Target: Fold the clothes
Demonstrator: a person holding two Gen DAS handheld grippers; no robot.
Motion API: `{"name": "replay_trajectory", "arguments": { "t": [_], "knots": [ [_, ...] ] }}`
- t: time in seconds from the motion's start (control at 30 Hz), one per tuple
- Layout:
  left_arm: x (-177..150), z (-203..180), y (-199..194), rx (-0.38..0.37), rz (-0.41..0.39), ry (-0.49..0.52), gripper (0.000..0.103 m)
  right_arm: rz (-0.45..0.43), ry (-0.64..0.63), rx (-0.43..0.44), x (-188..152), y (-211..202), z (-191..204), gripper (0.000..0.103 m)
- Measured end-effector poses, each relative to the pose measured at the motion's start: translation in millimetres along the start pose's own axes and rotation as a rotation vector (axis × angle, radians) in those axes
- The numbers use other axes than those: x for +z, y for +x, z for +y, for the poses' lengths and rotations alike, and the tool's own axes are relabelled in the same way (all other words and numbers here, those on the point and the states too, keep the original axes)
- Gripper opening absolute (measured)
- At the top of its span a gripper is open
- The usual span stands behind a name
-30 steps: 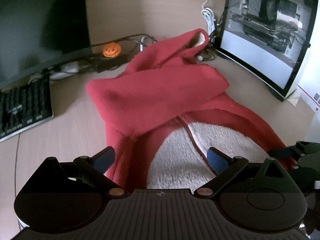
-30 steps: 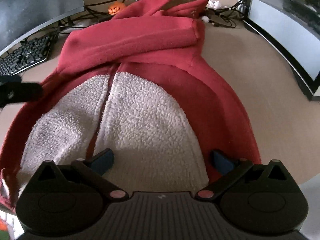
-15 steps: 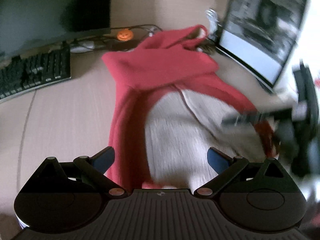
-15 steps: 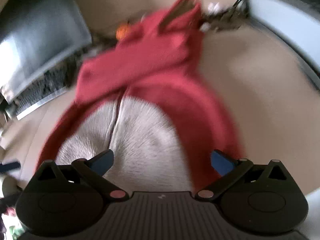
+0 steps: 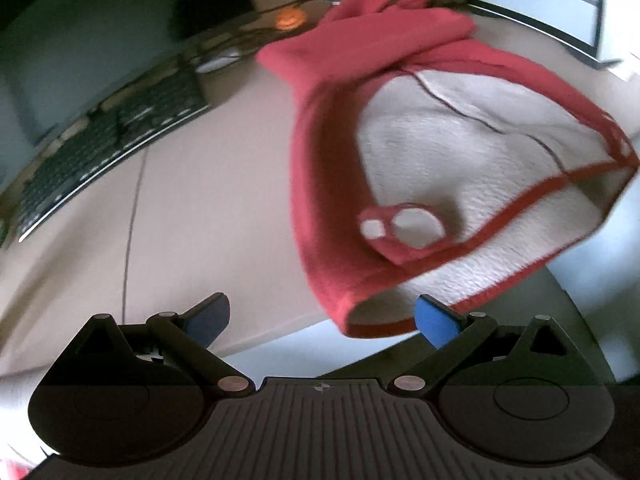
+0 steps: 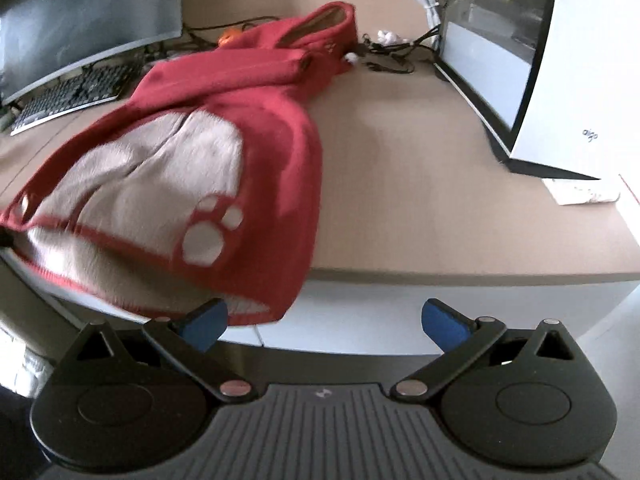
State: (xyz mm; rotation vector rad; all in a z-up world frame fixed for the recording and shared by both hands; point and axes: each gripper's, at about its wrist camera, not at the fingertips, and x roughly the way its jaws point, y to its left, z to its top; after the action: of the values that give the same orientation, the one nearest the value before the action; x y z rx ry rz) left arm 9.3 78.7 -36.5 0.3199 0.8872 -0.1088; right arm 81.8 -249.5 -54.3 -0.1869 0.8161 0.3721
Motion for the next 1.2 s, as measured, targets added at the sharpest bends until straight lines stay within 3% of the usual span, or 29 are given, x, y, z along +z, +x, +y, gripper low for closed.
{"name": "replay_trajectory", "arguments": {
  "t": [0.33,0.53,0.73,0.9,1.07,1.2],
  "knots": [
    [-2,11,2,0.076,0.008,-0.009,0.101,-0.025,-0.137,-0.189,-3,29,30,0.103],
    [-1,23,3,0.097,0.017,-0.045,0.102,-0.022,-0.077,-0.228,-4,38,24,0.103],
    [3,22,-1,0.091,-0.001,-0.055,0.101,-0.032,-0.105,-0.182,0,40,36,0.103],
    [6,25,4,0.090,0.008,-0.066,0.102,-0.017,-0.055,-0.297,1,45,26,0.103],
    [7,36,-1,0.079,0.038,-0.057,0.102,-0.111,0.090,-0.222,32,-6,-19,0.103],
    [27,58,-21,-0.004,0.001,-0.167,0.102,-0.219,0.099,-0.228,72,-28,-28,0.103]
  ]
}}
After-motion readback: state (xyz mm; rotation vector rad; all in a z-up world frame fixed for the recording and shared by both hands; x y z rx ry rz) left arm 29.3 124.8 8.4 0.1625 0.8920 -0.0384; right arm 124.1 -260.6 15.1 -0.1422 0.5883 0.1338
